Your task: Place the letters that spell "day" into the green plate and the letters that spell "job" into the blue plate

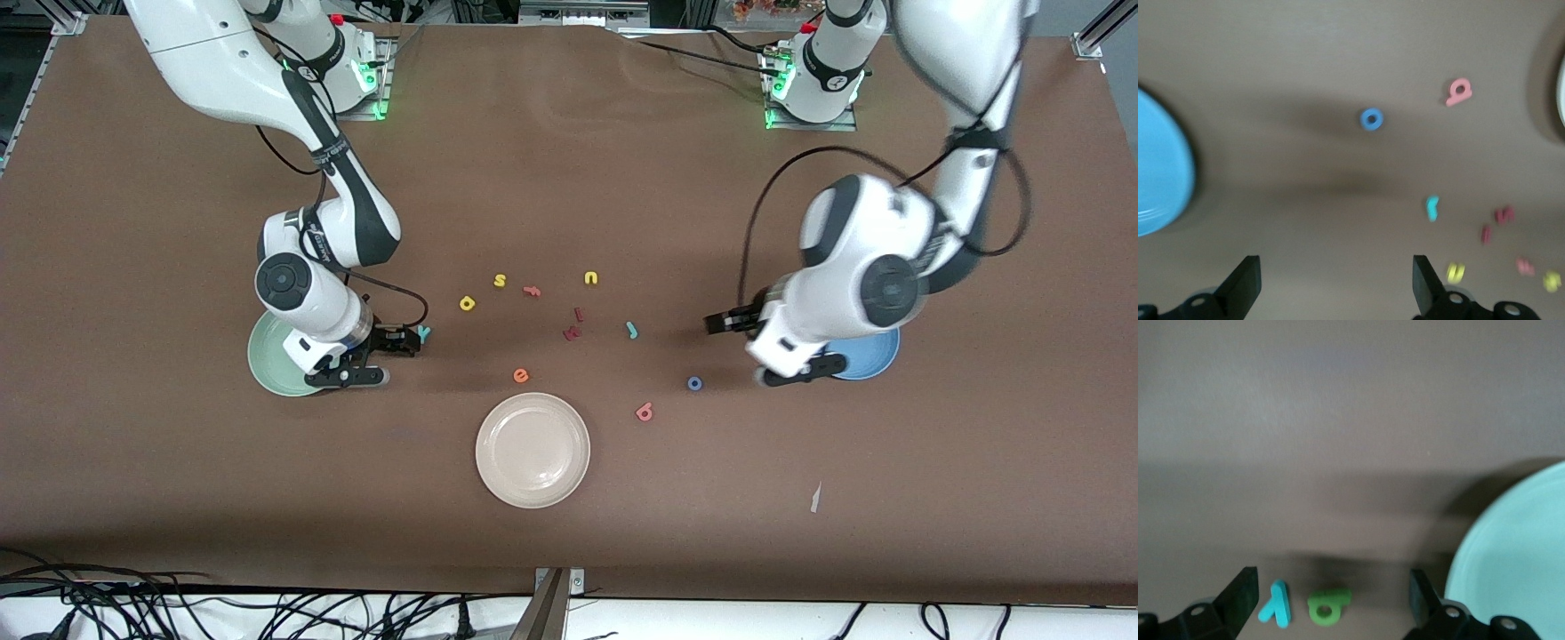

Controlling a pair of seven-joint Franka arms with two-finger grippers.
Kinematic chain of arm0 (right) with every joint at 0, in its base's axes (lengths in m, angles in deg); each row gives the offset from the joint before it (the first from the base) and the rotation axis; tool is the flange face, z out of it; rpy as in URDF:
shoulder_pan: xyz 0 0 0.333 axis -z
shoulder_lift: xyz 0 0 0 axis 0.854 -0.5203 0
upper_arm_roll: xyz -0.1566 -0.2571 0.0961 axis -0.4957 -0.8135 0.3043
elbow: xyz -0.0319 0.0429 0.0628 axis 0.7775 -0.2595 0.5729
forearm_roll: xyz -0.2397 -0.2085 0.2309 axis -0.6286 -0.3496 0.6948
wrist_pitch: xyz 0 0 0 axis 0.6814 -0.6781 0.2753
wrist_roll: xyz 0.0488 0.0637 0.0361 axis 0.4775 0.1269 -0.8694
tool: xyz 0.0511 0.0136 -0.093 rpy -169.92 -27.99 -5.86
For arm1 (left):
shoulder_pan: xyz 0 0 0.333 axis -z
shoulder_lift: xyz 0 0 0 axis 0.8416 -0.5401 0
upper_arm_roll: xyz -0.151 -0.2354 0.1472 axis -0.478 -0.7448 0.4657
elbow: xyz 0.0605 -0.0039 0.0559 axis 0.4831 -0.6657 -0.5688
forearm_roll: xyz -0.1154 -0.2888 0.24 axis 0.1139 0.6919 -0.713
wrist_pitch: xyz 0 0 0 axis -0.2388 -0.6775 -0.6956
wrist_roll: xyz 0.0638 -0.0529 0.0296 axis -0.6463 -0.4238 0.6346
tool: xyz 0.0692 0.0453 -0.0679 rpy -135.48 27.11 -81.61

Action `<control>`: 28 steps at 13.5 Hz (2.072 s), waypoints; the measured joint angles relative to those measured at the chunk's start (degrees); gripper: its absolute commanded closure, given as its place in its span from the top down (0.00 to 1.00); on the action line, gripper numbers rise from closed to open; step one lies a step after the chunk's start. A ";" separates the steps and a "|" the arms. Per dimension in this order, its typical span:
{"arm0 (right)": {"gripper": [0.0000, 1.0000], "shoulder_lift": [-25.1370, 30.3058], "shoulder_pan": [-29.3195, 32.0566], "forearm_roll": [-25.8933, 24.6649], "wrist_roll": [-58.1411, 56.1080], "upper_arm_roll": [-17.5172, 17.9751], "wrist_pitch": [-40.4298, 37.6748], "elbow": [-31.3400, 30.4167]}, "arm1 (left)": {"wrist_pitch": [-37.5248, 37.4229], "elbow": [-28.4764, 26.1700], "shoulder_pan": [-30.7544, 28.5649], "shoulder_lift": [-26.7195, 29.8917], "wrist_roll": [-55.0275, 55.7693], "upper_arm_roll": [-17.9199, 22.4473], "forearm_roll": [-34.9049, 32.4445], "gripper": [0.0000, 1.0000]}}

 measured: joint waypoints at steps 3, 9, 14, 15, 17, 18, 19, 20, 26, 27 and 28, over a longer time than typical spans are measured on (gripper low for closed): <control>1.00 2.50 0.00 0.00 0.00 0.02 1.21 -3.55 | 6.61 0.13 3.19 -5.34 4.90 0.10 -1.82 1.00; 1.00 3.10 0.00 0.00 -0.01 0.03 5.93 -7.54 | 16.24 0.71 3.50 -12.98 9.81 0.58 -9.25 0.92; 1.00 2.60 -0.06 0.00 -0.07 0.15 7.56 -7.88 | 16.54 4.85 3.50 -16.05 11.20 0.64 -9.77 0.78; 1.00 2.31 -0.27 0.00 -0.08 0.19 8.24 -8.07 | 16.61 5.42 3.50 -16.66 11.86 0.65 -9.78 0.76; 1.00 1.88 -0.93 0.00 -0.08 0.23 8.85 -8.13 | 17.52 6.12 3.53 -17.65 12.65 0.65 -9.81 0.67; 1.00 1.84 -1.12 0.00 -0.08 0.23 8.92 -8.13 | 17.74 6.26 3.53 -17.96 12.87 0.65 -9.81 0.61; 1.00 1.84 -1.17 0.00 -0.08 0.23 8.95 -8.13 | 17.80 6.32 3.54 -18.11 13.08 0.65 -9.81 0.57; 0.99 1.83 -1.17 0.00 -0.09 0.22 8.97 -8.13 | 17.82 6.36 3.54 -18.21 13.57 0.65 -9.81 0.53; 0.88 1.48 -1.16 -0.02 -0.57 0.11 9.40 -8.19 | 19.92 6.47 3.56 -18.54 15.94 0.66 -9.82 0.13; 0.84 1.29 -1.16 -0.02 -0.77 0.10 9.99 -8.37 | 19.97 6.47 3.56 -18.55 16.12 0.66 -9.82 0.10; 0.80 1.12 -1.16 -0.02 -1.20 0.07 11.00 -8.83 | 20.10 6.51 3.56 -18.55 16.22 0.68 -9.82 0.09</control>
